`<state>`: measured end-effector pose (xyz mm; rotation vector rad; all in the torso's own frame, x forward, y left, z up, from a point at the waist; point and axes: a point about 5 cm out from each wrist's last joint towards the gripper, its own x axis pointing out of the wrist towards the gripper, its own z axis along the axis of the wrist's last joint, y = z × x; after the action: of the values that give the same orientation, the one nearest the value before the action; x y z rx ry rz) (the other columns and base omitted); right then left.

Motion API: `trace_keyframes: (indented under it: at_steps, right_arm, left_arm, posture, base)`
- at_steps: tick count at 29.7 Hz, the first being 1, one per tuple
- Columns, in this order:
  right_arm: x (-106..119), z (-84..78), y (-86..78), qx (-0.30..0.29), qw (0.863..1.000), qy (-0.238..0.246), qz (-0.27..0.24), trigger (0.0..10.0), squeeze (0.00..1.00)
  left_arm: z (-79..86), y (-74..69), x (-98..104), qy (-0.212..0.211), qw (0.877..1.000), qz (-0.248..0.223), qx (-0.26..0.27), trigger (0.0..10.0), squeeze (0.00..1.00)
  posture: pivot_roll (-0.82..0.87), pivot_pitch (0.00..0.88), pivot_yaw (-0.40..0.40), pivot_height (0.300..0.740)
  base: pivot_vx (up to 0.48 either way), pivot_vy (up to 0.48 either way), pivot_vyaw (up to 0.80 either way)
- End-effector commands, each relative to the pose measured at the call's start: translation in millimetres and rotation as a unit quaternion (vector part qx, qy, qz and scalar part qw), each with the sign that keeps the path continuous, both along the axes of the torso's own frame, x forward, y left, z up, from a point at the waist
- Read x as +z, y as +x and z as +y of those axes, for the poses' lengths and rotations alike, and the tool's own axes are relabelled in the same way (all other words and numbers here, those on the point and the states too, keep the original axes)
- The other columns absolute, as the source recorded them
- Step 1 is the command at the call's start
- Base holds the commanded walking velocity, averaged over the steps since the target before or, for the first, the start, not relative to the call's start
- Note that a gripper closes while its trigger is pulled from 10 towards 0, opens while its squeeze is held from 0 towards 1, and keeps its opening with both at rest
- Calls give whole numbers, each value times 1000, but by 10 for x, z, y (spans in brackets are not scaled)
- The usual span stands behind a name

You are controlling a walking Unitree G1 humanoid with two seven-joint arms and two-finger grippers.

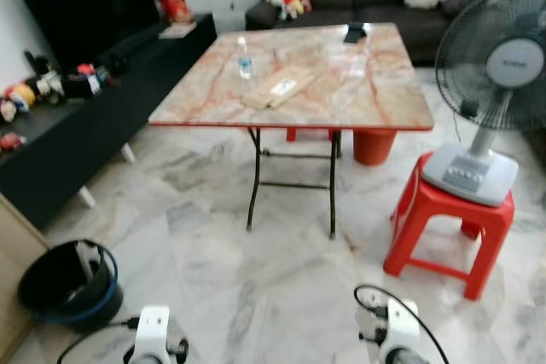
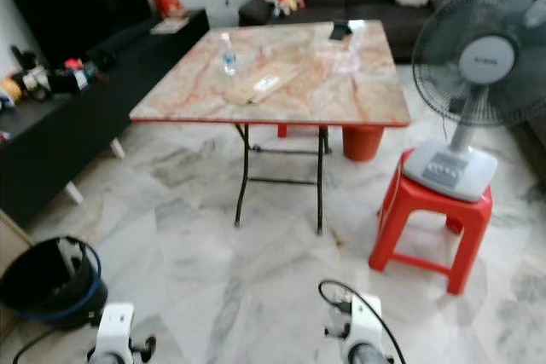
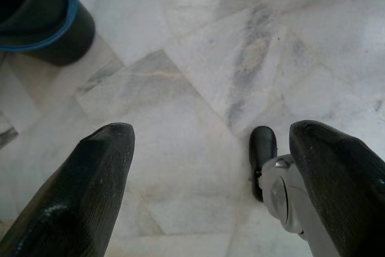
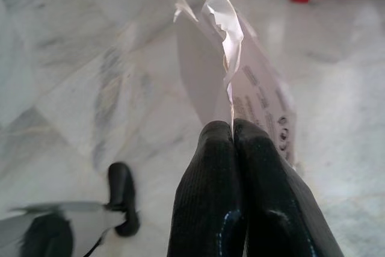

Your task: Picking trash to rubbish bin

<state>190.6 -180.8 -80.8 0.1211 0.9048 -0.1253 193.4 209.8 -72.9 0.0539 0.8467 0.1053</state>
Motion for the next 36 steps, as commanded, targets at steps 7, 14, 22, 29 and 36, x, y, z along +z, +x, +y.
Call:
trace_keyframes:
  at_steps: [7,14,22,29,36]
  right_arm:
    - [-11,88,-2,22,1000,-5,6,10000,0]
    - [-1,88,19,30,1000,-6,4,10000,0]
    - [-4,83,11,34,999,-10,5,10000,0]
    - [-13,69,-11,35,999,-17,7,10000,0]
    - [-12,103,-2,42,999,-15,7,10000,0]
  left_arm:
    - [85,41,38,9,1000,-8,11,10000,0]
    - [84,13,23,10,1000,-7,16,10000,0]
    - [86,-20,8,11,1000,-3,14,10000,0]
    - [88,-35,1,14,1000,-2,13,10000,0]
    - [108,-17,22,20,1000,-14,12,10000,0]
  posture:
    - [72,0,81,740]
    - [74,0,78,740]
    - [67,0,83,740]
    - [67,0,82,740]
    - [71,0,78,740]
  base:
    - [0,0,736]
    - [0,0,794]
    - [0,0,791]
    - [0,0,790]
    - [0,0,790]
